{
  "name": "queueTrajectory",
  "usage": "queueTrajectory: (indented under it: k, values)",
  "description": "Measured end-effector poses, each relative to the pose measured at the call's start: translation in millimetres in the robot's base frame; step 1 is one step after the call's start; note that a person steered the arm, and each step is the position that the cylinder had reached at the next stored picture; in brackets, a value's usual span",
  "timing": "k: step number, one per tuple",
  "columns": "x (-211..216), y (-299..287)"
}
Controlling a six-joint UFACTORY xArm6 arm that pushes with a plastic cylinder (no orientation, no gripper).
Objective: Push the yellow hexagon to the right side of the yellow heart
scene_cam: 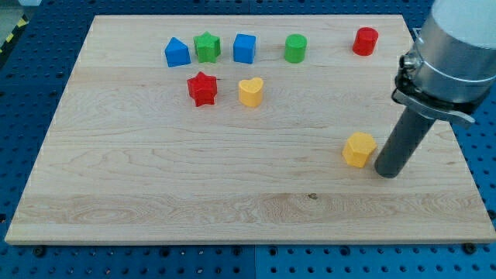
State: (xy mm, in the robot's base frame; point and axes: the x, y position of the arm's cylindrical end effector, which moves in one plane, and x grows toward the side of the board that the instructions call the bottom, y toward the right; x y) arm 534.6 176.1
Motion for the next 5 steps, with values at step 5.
queueTrajectory:
  k: [5]
  values:
    - [-61,-32]
